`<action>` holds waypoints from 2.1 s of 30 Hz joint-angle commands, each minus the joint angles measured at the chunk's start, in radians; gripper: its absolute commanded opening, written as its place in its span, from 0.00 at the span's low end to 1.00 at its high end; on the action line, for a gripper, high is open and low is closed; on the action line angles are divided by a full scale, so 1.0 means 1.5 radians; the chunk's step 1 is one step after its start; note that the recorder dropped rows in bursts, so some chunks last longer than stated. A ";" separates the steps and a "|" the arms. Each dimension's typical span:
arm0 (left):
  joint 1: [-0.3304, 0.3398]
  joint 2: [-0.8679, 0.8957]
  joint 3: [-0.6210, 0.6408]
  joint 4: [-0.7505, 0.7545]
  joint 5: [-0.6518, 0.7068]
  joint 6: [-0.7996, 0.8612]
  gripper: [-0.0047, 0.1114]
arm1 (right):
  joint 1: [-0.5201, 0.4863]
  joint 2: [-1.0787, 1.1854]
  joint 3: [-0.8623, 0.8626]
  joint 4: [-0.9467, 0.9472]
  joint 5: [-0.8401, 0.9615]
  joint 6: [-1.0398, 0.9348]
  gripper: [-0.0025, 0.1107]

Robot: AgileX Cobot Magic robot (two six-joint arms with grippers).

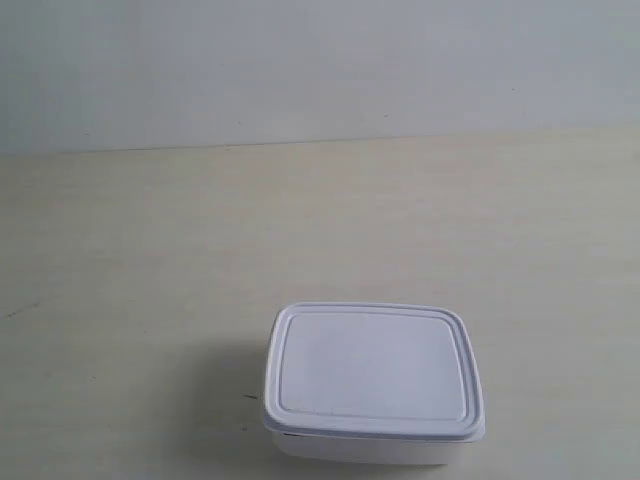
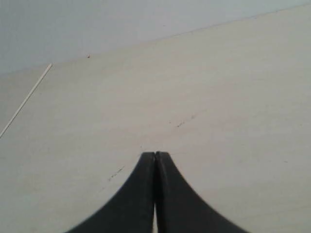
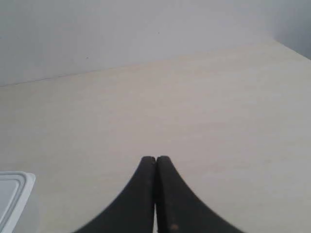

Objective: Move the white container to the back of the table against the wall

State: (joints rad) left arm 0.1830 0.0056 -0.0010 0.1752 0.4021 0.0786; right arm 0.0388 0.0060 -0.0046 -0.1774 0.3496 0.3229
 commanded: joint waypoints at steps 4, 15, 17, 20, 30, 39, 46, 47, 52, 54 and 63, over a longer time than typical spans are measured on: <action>-0.003 -0.004 0.001 -0.005 -0.004 -0.006 0.04 | -0.002 -0.004 0.003 -0.002 -0.011 -0.006 0.02; -0.003 -0.004 0.001 -0.005 -0.004 -0.006 0.04 | -0.002 -0.004 0.003 -0.002 -0.011 -0.006 0.02; -0.003 -0.004 0.001 -0.005 -0.004 -0.006 0.04 | -0.002 -0.004 0.003 -0.002 -0.011 -0.006 0.02; -0.003 -0.004 0.001 0.014 -0.004 -0.003 0.04 | -0.002 -0.004 0.003 -0.002 -0.011 -0.006 0.02; -0.003 -0.004 0.001 0.123 -0.077 -0.003 0.04 | -0.002 -0.004 0.003 0.000 -0.119 -0.006 0.02; -0.003 -0.004 0.001 -0.074 -0.240 -0.147 0.04 | -0.002 -0.004 0.003 0.080 -0.312 -0.004 0.02; -0.003 -0.004 0.001 -0.074 -0.385 -0.411 0.04 | -0.002 -0.004 0.003 0.162 -0.376 0.082 0.02; -0.003 -0.004 0.001 -0.074 -0.402 -0.461 0.04 | -0.002 -0.004 0.003 0.167 -0.390 0.108 0.02; -0.003 -0.004 0.001 -0.072 -0.512 -0.529 0.04 | -0.002 -0.004 0.003 0.167 -0.459 0.164 0.02; -0.003 -0.004 0.001 -0.072 -0.556 -0.529 0.04 | -0.002 -0.004 0.003 0.167 -0.477 0.196 0.02; -0.003 -0.004 0.001 -0.072 -0.695 -0.529 0.04 | -0.002 -0.004 -0.006 -0.018 -0.516 0.328 0.02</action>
State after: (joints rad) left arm 0.1830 0.0056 0.0013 0.0704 -0.5847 -0.7088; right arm 0.0388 0.0060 -0.0046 -0.0737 -0.4020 0.7404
